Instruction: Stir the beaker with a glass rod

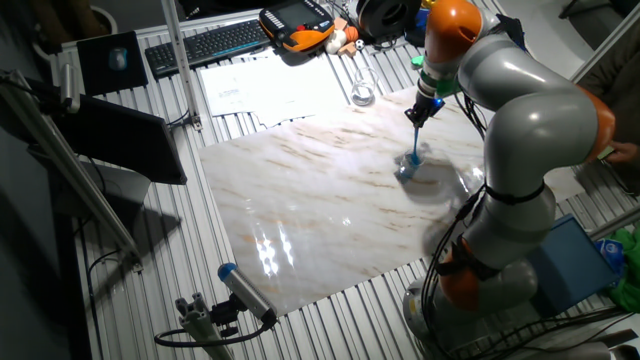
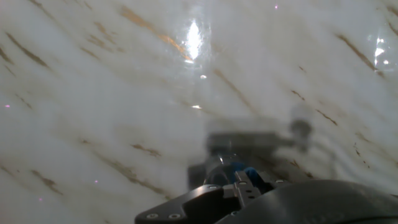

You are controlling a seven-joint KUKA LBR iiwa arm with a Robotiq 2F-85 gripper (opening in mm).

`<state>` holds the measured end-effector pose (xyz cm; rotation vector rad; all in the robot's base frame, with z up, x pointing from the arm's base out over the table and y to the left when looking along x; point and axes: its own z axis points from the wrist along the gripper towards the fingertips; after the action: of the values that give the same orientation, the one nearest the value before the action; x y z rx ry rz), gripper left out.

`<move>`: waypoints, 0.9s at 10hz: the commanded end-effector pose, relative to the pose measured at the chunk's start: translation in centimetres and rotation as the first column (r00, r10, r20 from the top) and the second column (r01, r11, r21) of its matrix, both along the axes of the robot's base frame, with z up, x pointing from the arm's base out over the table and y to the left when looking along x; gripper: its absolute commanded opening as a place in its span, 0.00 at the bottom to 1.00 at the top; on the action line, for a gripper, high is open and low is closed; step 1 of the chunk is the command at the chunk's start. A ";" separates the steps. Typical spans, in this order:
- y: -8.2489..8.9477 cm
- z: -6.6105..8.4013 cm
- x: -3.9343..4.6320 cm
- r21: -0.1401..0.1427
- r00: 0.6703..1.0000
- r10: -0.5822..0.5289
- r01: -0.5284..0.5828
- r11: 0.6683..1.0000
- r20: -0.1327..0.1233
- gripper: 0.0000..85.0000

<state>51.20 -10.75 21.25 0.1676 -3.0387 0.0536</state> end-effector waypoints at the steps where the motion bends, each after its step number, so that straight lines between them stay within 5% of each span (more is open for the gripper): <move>1: 0.0 0.0 0.01 -0.001 1.000 -0.001 0.001 1.000 -0.005 0.00; 9: 0.4 -0.3 -2.29 0.010 0.999 -0.036 0.036 0.999 0.016 0.00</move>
<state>48.90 -10.28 20.98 0.1116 -3.0581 0.0369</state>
